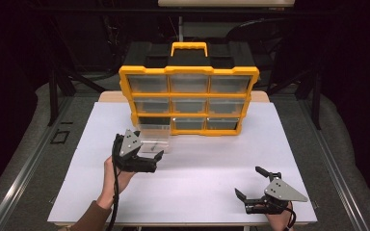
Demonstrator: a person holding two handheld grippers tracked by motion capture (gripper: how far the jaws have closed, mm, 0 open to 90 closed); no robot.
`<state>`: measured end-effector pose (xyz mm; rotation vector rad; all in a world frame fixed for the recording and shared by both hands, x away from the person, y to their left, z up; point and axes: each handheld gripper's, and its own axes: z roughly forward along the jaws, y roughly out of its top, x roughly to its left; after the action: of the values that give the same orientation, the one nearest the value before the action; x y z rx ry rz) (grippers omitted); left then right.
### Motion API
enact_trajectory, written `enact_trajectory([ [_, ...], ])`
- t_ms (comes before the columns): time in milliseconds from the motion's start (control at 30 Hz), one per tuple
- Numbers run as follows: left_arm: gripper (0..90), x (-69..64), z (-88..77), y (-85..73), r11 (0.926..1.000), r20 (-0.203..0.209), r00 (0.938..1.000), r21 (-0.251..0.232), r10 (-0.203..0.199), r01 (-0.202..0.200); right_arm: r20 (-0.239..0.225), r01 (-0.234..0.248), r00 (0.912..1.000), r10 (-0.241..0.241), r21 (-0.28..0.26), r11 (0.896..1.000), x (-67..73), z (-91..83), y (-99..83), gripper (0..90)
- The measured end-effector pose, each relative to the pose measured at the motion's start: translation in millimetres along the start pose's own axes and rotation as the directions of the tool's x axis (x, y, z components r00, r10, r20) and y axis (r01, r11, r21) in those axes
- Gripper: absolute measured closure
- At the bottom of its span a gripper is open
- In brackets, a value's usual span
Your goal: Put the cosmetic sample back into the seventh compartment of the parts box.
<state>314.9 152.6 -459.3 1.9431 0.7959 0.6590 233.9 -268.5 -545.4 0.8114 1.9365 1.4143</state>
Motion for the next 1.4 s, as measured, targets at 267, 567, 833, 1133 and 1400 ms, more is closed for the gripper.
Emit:
enact_trajectory([
  [267,0.2,-4.8,-17.1,-10.9,1.0000,-0.006,0.9999,-0.003,0.008,-0.008,-0.001,-0.004,1.0000,0.004,0.003,1.000,0.5,0.3,-0.1,0.1],
  [567,0.2,-6.9,-32.7,-27.6,0.9999,-0.013,0.9999,-0.011,0.002,-0.002,-0.002,-0.004,1.0000,0.004,0.003,1.000,0.7,0.4,-0.2,0.1],
  [833,0.2,-6.5,-45.5,-42.4,0.9994,-0.026,0.9995,-0.031,-0.016,0.015,-0.004,0.002,1.0000,-0.002,0.003,1.000,0.5,0.9,-0.3,0.1],
  [1133,0.2,-7.2,-50.3,-63.8,0.9985,-0.021,0.9990,-0.039,-0.040,0.039,-0.003,-0.002,1.0000,0.002,0.005,1.000,0.4,0.8,-0.5,0.1],
  [1400,0.2,-6.1,-49.1,-86.7,0.9970,-0.035,0.9964,-0.012,-0.077,0.076,-0.003,0.000,1.0000,0.000,0.006,1.000,0.4,0.6,-0.5,0.1],
])
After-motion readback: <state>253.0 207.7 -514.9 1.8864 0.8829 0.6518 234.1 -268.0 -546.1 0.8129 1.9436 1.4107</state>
